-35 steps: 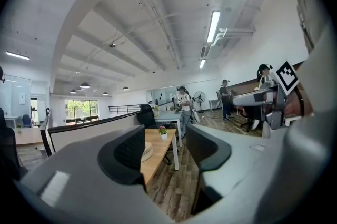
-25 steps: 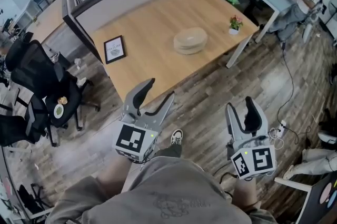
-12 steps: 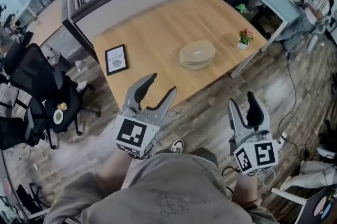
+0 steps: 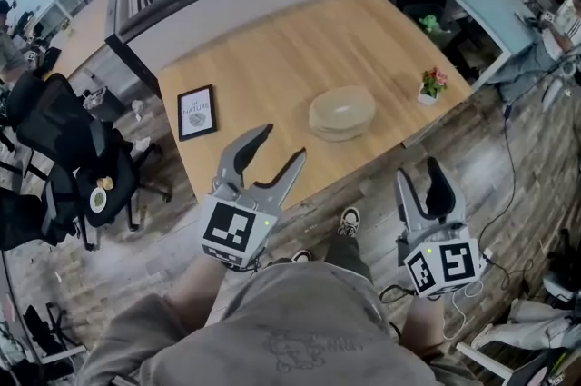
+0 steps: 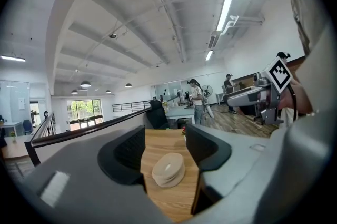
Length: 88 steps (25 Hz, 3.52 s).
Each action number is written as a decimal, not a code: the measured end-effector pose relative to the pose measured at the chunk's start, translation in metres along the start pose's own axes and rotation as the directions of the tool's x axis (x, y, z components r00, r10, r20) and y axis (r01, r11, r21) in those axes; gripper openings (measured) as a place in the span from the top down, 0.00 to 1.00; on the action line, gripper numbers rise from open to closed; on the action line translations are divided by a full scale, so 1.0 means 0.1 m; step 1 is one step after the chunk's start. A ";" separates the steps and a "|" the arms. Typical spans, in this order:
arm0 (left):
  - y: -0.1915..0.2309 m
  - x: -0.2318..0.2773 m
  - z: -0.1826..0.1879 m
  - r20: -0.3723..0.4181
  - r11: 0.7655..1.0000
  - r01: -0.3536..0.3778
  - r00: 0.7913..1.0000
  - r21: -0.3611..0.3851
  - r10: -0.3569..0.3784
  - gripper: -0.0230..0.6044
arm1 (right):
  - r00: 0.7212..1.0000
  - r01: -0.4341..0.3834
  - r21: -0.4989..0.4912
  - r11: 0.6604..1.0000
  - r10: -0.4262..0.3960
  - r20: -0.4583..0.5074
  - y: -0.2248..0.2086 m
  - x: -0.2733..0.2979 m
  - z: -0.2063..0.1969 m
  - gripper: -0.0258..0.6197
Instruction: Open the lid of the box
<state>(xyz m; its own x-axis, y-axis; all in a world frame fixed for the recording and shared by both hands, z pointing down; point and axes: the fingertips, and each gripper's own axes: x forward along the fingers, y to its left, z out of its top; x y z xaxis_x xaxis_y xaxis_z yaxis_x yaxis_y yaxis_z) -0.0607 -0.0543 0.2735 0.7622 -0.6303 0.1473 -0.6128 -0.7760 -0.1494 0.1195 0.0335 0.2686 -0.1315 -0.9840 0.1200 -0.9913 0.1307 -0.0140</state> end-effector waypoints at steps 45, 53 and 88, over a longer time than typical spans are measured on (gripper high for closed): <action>0.92 1.39 -0.16 -0.083 0.957 -0.288 0.955 -0.046 0.284 0.58 | 0.915 -0.375 -0.036 0.926 0.364 -0.172 -1.03 2.23 -0.19 0.60; 0.94 1.63 -0.71 -0.142 0.993 -0.101 0.984 0.055 0.108 0.58 | 0.893 -0.402 -0.104 0.910 0.364 -0.266 -0.78 2.36 -0.51 0.60; 0.30 2.49 -3.38 -0.378 0.860 0.459 0.772 -0.225 -0.511 0.40 | 0.675 -0.502 0.061 0.863 0.435 -0.595 -0.11 3.11 -2.49 0.60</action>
<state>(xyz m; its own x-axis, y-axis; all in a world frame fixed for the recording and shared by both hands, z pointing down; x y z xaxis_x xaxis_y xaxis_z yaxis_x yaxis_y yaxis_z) 0.0407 -0.2425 0.6359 0.8227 -0.0993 0.5598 -0.2241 -0.9615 0.1589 0.0900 -0.2434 0.5534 -0.5193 -0.5359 0.6657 -0.7891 0.5998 -0.1327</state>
